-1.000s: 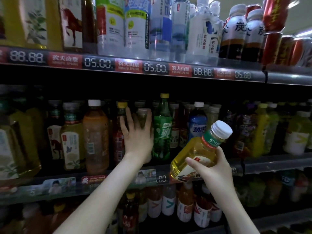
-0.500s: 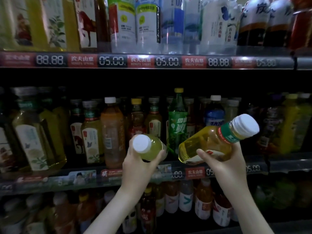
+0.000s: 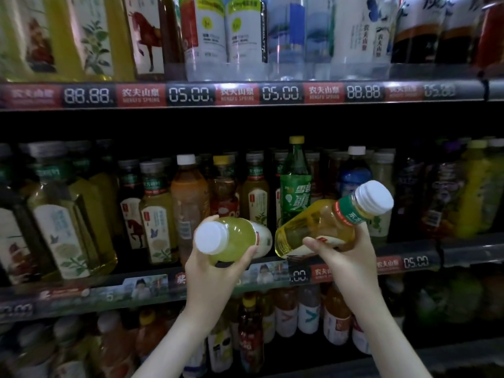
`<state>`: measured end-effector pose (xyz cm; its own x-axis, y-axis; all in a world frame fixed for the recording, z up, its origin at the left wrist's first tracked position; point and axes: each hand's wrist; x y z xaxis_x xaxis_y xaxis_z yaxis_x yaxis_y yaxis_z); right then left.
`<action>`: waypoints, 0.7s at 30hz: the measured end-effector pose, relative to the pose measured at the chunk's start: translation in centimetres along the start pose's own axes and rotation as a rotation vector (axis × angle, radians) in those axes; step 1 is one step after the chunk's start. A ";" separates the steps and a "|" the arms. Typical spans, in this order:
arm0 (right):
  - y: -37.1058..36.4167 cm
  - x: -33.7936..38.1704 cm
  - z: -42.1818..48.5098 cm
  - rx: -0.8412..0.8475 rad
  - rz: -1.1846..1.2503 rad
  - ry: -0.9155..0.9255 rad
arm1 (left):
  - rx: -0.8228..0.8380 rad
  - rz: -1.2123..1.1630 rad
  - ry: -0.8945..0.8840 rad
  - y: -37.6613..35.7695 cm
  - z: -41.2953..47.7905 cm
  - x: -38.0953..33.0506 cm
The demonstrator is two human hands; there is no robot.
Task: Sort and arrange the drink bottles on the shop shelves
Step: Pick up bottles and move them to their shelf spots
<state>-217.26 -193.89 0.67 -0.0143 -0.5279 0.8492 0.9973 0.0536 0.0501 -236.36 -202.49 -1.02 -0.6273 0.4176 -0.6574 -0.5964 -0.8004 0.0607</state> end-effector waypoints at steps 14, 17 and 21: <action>-3.1 2.4 0.8 0.074 -0.097 -0.002 | -0.169 -0.311 0.140 6.1 3.6 -3.4; -4.5 2.4 0.6 0.099 -0.121 0.058 | -0.179 -0.328 0.156 7.6 4.0 -3.3; -6.0 2.7 1.1 0.103 -0.156 0.052 | -0.198 -0.349 0.167 9.4 4.1 -2.7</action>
<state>-223.38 -194.65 3.24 -0.1621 -0.5795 0.7987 0.9705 0.0529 0.2353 -242.32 -209.37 4.39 -0.3061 0.6152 -0.7265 -0.6405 -0.6977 -0.3210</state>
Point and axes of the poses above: each hand's wrist, its own z-axis towards the middle knuckle, its own y-axis out of the back of the hand, x = y × z, and after that the axes turned 5 degrees about -z, right-handed
